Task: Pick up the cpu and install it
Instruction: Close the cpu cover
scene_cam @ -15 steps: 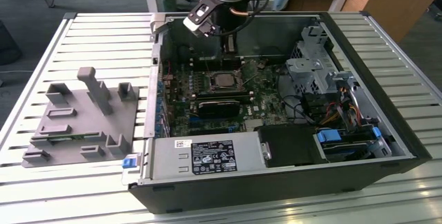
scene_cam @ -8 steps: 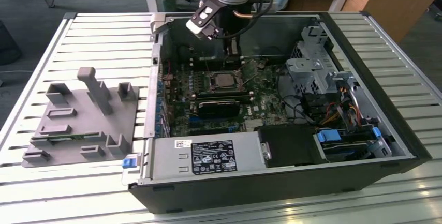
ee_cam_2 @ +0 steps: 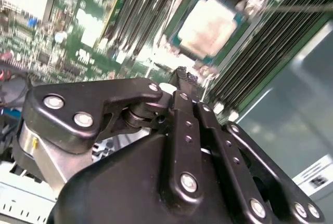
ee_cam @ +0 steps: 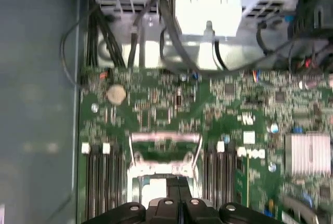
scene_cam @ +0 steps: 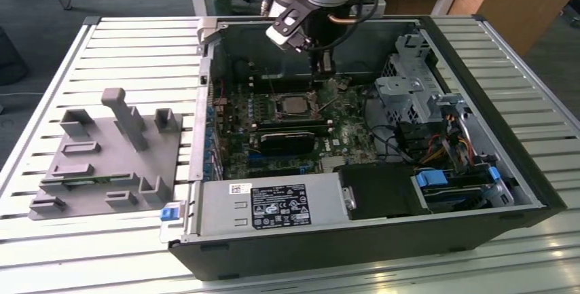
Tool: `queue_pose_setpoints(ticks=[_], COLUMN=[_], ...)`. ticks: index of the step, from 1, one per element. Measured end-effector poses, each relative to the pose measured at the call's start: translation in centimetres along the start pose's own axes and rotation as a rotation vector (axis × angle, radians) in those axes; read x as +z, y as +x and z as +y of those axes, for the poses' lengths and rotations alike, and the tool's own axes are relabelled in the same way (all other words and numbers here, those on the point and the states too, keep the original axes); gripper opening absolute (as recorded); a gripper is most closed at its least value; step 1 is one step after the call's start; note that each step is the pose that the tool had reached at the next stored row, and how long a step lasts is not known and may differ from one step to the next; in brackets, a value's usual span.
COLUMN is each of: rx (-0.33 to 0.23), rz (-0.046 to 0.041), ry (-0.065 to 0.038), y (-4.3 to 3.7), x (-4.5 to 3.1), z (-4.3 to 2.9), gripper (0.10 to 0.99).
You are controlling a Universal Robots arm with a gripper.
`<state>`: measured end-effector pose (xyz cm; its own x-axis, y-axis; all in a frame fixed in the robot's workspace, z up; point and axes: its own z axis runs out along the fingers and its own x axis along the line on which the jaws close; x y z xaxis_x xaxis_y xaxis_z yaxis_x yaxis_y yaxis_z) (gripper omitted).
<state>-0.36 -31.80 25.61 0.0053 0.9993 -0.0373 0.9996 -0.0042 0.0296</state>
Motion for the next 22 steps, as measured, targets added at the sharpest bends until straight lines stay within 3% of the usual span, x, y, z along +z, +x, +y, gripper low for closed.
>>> queue_pose_setpoints(ticks=[2, 6, 12, 22], rx=[0.000, -0.002, -0.005, -0.005], rz=[-0.0004, -0.0002, 0.0004, 0.0004], ry=[0.000, -0.002, -0.015, -0.015], y=[0.05, 0.12, 0.14, 0.32], x=[0.02, 0.02, -0.21, -0.15], z=[0.50, 0.65, 0.99, 3.09], gripper=[0.106, 0.106, 0.106, 0.106])
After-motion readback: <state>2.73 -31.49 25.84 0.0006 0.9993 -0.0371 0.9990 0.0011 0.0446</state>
